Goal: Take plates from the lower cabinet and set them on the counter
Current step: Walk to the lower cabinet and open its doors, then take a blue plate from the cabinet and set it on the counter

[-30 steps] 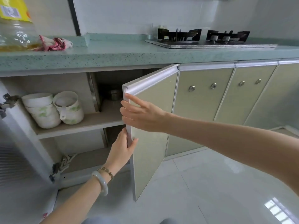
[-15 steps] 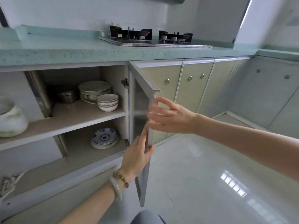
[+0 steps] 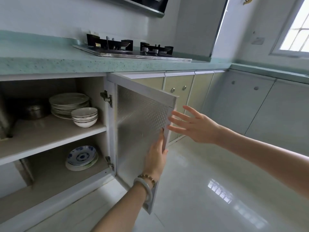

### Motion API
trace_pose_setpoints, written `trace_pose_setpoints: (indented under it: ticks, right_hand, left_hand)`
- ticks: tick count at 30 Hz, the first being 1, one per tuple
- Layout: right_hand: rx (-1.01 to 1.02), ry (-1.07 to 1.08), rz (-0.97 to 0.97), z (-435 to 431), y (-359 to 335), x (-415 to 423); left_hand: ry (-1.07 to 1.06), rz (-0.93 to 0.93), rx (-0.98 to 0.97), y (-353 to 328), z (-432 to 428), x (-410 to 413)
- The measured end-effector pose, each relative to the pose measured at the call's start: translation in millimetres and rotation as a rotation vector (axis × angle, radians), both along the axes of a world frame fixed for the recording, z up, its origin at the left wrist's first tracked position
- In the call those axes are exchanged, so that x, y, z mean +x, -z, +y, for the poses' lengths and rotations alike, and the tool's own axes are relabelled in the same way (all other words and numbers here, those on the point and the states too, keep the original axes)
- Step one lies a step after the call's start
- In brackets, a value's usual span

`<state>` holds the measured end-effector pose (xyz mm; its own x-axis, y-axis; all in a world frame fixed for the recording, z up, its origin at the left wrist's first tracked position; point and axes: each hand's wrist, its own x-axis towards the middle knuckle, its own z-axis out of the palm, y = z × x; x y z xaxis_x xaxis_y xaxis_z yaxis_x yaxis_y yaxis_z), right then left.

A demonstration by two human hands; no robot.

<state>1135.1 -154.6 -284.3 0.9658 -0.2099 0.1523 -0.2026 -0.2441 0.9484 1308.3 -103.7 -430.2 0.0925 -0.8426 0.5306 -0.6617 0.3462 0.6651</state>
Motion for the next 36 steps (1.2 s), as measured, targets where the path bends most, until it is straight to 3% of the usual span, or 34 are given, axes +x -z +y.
trace_pose_setpoints:
  ticks: [8, 13, 16, 19, 24, 31, 36]
  right_hand:
    - [0.051, 0.022, -0.042, 3, 3, -3]
    - [0.134, 0.000, -0.261, 26, 14, 30]
    - [0.331, -0.069, -0.403, 44, 30, 60]
    - [0.613, -0.120, -0.529, 55, 56, 90]
    - [1.125, 0.092, -0.678, 54, 109, 154]
    - [1.647, 0.164, -0.917, 31, 183, 243]
    - [1.823, 0.246, -1.042, 14, 223, 289]
  left_hand:
    - [0.022, -0.060, 0.000, 6, -15, -4]
    - [0.082, -0.314, -0.009, 12, -6, 33]
    - [0.006, -0.550, 0.099, 18, 1, 78]
    - [-0.029, -0.637, 0.258, 16, 17, 133]
    - [-0.230, -0.750, 0.468, -11, 70, 228]
    - [-0.473, -0.360, 0.553, 11, 112, 306]
    - [-0.568, 0.014, 0.599, 73, 106, 332]
